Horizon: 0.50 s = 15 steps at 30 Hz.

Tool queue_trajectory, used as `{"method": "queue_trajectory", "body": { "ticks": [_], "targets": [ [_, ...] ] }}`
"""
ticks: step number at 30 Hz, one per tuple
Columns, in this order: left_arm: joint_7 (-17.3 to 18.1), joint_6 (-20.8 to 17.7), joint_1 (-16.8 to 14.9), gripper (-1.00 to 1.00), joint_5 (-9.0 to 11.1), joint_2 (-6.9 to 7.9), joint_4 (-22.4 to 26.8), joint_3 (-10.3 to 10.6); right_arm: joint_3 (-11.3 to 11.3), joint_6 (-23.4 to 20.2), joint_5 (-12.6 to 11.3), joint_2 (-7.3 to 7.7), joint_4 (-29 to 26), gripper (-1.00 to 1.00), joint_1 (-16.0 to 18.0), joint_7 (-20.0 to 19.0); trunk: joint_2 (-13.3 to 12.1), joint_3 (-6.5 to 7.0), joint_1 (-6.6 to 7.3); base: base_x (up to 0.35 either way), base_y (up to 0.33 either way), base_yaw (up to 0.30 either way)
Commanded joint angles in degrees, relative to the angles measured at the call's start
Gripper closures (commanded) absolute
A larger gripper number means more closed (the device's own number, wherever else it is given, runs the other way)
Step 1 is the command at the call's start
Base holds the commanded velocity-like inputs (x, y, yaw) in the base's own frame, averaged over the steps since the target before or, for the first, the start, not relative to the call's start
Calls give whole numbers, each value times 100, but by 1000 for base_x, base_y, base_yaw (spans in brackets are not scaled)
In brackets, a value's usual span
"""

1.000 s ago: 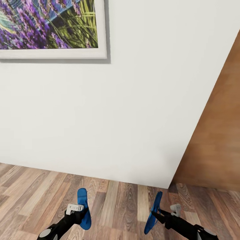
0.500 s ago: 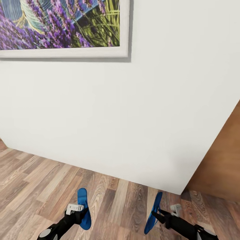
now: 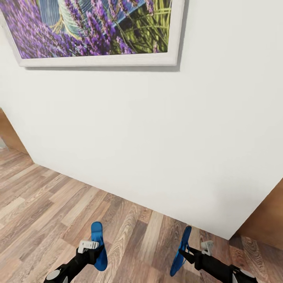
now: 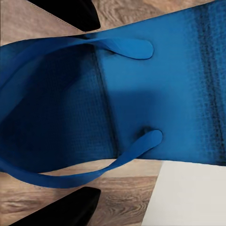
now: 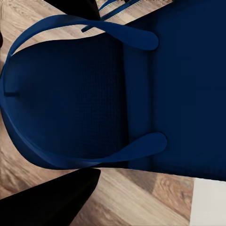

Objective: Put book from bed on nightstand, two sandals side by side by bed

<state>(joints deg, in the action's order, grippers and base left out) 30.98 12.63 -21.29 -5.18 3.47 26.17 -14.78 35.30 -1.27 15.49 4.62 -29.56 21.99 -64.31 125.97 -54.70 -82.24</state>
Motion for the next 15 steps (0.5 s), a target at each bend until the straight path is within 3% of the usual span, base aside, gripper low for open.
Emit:
{"method": "queue_trajectory", "body": {
  "ticks": [1, 15],
  "targets": [
    [31, 31, -7, 100, -53, -5, -7, -43, 47, -13, 51, -5, -6, 100, 6, -38, 2, -8, 1, 0, 0, 265],
    [31, 31, -7, 100, -53, -5, -7, -42, 47, -14, 51, -5, 2, 100, 6, -30, 2, -55, 1, 0, 0, 265]
  ]
}}
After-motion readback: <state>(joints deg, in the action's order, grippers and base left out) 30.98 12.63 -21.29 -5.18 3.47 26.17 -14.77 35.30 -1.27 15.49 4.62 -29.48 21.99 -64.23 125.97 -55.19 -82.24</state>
